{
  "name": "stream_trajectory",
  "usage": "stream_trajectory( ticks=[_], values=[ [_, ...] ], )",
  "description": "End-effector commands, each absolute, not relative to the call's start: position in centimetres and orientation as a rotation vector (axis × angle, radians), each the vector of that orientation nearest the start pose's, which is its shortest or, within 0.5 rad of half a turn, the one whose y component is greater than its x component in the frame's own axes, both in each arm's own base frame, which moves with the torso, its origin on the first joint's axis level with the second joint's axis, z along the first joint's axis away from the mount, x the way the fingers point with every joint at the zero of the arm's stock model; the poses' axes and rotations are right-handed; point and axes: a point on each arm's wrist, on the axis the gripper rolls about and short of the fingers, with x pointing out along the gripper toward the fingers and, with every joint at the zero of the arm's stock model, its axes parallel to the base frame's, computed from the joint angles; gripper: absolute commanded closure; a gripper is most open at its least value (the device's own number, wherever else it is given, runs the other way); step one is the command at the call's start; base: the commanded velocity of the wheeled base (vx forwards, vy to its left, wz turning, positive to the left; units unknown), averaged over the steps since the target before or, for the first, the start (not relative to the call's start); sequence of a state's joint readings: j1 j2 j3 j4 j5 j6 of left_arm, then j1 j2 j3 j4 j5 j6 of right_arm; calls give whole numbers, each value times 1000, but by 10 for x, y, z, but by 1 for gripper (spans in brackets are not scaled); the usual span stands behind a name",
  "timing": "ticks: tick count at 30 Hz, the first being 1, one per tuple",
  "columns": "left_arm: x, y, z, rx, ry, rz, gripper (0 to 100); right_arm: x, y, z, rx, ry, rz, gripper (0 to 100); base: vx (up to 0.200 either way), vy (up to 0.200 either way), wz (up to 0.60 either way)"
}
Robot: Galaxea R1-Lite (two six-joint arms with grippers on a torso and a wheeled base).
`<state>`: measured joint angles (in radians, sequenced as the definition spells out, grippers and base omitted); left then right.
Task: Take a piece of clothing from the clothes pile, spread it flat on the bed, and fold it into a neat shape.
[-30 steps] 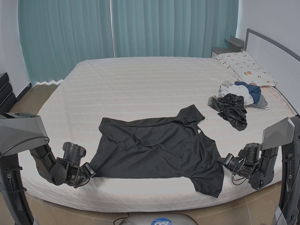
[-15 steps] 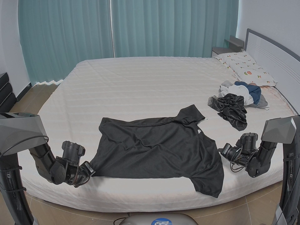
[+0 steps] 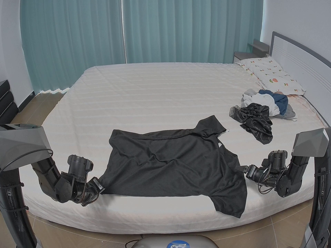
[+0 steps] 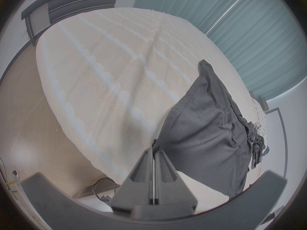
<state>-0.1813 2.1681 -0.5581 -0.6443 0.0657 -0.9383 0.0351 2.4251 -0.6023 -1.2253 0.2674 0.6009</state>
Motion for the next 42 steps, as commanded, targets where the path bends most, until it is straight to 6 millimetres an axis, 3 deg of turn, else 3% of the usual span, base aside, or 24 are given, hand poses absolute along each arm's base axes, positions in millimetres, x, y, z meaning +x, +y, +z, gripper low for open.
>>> stream_trajectory(
  ticks=[1, 9, 16, 21, 22, 27, 29, 35, 37, 38, 42],
  values=[
    [291, -52, -15, -744, 928, 349, 100, 346, 22, -56, 644, 687, 117, 100, 0, 0, 0],
    [291, -52, -15, -744, 929, 350, 100, 368, 27, -56, 631, 686, 123, 100, 0, 0, 0],
    [292, -52, -14, -746, 925, 348, 100, 396, 24, -39, 634, 571, 146, 100, 0, 0, 0],
    [292, -52, -15, -747, 925, 351, 100, 397, 30, -45, 621, 594, 162, 100, 0, 0, 0],
    [292, -52, -15, -747, 925, 351, 100, 397, 32, -47, 620, 602, 162, 0, 0, 0, 0],
    [292, -52, -15, -747, 926, 350, 100, 393, 29, -41, 615, 588, 143, 0, 0, 0, 0],
    [292, -52, -15, -747, 926, 350, 100, 388, 24, -30, 609, 562, 99, 0, 0, 0, 0],
    [292, -52, -15, -747, 926, 350, 100, 349, 21, -20, 616, 632, 91, 0, 0, 0, 0],
    [292, -52, -14, -746, 927, 348, 100, 335, 20, -21, 607, 660, 107, 0, 0, 0, 0],
    [292, -52, -15, -746, 929, 348, 100, 318, 20, -26, 585, 708, 127, 0, 0, 0, 0],
    [292, -52, -14, -748, 927, 346, 100, 300, 23, -36, 553, 776, 185, 0, 0, 0, 0]
  ],
)
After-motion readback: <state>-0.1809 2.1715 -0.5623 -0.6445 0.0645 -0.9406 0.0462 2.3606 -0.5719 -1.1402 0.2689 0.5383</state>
